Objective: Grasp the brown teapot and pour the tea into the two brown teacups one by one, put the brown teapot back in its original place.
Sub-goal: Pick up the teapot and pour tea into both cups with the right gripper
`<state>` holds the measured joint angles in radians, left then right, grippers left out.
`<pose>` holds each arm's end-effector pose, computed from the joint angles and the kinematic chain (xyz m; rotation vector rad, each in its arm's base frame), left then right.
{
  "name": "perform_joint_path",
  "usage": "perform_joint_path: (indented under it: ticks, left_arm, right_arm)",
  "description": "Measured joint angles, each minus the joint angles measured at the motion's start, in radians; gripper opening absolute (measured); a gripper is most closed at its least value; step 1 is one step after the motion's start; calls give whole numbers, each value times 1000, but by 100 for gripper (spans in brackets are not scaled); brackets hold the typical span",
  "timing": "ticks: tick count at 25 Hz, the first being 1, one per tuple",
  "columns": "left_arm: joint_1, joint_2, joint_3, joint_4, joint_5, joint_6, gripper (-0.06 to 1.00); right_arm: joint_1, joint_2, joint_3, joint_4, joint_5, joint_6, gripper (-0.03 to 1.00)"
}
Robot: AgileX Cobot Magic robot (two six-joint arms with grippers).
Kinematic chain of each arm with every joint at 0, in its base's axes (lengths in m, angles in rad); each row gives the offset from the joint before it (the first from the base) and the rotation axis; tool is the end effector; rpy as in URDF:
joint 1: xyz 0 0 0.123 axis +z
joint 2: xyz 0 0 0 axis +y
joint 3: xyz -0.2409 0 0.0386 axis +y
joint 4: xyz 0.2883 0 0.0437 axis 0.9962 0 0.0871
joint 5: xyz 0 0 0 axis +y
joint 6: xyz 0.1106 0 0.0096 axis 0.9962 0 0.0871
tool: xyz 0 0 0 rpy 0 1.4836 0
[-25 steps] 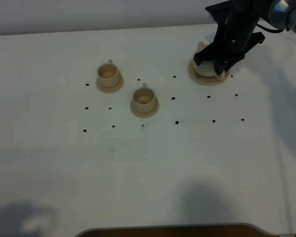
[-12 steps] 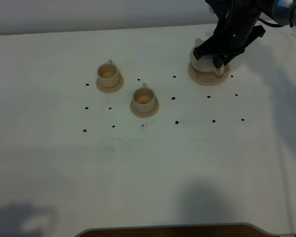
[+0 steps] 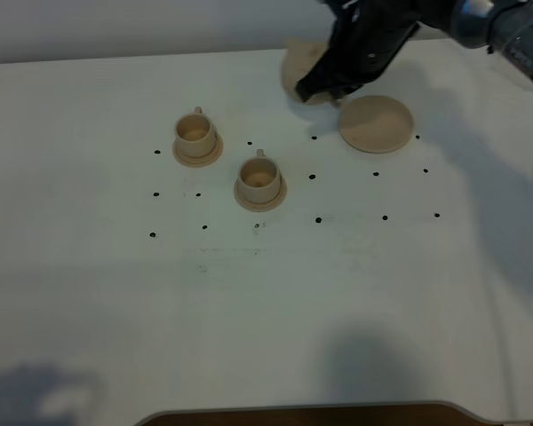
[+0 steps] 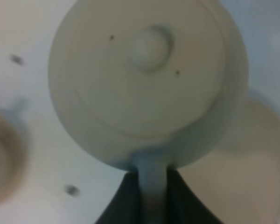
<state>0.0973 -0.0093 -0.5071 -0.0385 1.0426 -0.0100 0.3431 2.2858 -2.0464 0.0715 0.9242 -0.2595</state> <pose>0.0882 0.0049 0.2925 -0.1060 2.0064 0.0099 0.4971 0.1843 0.1562 -0.7495 2.5399 0.1178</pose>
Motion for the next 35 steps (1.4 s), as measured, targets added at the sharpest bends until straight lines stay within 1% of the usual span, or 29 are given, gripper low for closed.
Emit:
perform_joint_path:
  ticks: [4,6,10,16,24,29,35]
  left_arm:
    - [0,0,0,0,0,0,49]
    - [0,0,0,0,0,0,49]
    - [0,0,0,0,0,0,49]
    - [0,3,0,0,0,-1,49]
    - [0,3,0,0,0,-1,49]
    - [0,3,0,0,0,-1,49]
    - [0,3,0,0,0,-1,49]
  right_arm:
    - [69,0,0,-14,-73,-50,11]
    - [97,0,0,-48,-106,-67,11]
    - [136,23,0,-156,-138,-83,11]
    - [208,54,0,-337,-138,-106,11]
    - [261,82,0,-498,-136,-123,11]
    - [283,117,0,-620,-116,-130,11]
    - [298,127,0,-703,-104,-132,11]
